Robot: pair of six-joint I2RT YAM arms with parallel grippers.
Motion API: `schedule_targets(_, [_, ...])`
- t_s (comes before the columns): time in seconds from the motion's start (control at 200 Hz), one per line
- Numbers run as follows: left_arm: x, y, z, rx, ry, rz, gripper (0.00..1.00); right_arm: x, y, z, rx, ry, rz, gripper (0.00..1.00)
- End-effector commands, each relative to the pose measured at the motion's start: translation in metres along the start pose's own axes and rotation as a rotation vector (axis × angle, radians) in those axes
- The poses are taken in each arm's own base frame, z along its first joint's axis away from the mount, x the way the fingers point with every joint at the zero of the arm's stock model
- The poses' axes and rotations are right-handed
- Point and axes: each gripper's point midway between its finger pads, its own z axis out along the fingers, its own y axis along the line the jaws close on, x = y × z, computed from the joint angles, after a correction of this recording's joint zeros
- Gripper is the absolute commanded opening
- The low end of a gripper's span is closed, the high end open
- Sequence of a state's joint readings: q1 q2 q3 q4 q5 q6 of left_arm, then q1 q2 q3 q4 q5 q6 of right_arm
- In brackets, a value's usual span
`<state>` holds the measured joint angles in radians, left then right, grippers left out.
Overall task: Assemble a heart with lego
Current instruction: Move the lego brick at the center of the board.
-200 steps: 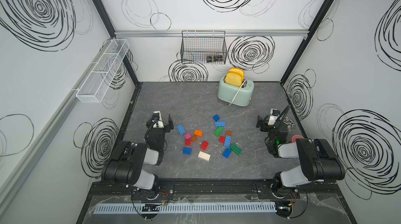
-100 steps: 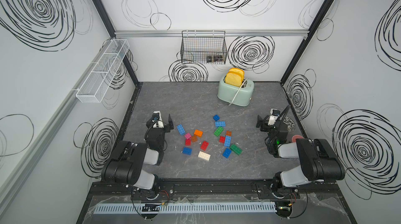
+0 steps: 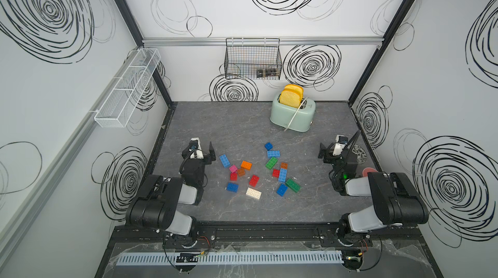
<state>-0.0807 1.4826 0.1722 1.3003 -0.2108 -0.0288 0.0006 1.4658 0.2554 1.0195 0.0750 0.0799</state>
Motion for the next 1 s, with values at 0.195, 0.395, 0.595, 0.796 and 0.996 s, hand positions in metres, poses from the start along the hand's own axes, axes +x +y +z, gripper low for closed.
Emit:
schedule_targets(0.195, [-0.055,0.003,0.017,-0.058,0.008,-0.04,0.96,-0.046,0.039,0.015,-0.137,0.103,-0.011,0.98])
schedule_targets(0.395, [-0.06,-0.018,0.028,-0.021,0.186,-0.201,0.96,-0.05,0.117,0.005,-0.373,0.221,-0.062,0.98])
schedule_targets(0.595, [-0.033,-0.057,0.009,0.015,0.351,-0.257,0.96,-0.037,0.197,-0.035,-0.568,0.288,-0.183,0.99])
schedule_targets(0.796, [0.006,-0.085,-0.025,0.062,0.5,-0.302,0.96,-0.019,0.253,-0.091,-0.786,0.357,-0.194,1.0])
schedule_targets(0.996, [0.018,-0.095,-0.054,0.102,0.548,-0.299,0.96,0.007,0.293,-0.147,-0.948,0.433,-0.237,0.96])
